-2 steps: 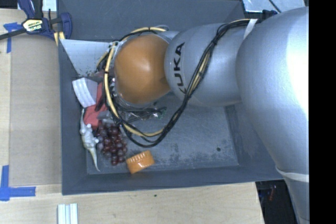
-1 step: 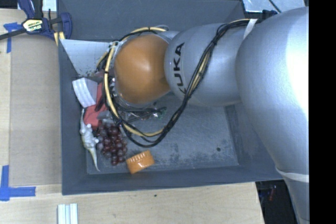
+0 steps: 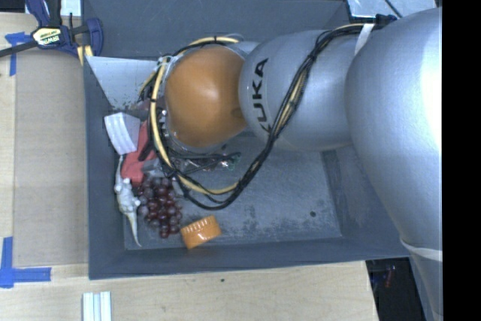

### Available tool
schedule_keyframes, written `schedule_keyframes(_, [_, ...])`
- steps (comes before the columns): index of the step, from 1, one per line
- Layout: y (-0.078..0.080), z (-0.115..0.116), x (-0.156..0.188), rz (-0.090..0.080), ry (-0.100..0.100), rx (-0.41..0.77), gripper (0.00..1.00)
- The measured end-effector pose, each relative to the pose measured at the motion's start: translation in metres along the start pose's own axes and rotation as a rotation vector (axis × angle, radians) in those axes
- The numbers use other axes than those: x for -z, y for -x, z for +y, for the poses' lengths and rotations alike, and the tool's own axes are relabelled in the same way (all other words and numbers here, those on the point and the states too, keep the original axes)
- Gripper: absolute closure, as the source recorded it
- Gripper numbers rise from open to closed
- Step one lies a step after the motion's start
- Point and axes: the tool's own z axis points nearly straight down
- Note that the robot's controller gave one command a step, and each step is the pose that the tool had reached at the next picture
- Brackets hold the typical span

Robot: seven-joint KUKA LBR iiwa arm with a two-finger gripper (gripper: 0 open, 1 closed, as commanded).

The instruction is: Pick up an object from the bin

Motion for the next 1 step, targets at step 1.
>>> schedule_keyframes(1, [0.0009, 0.0, 0.0434, -0.002, 0.0, -0.001, 1.0])
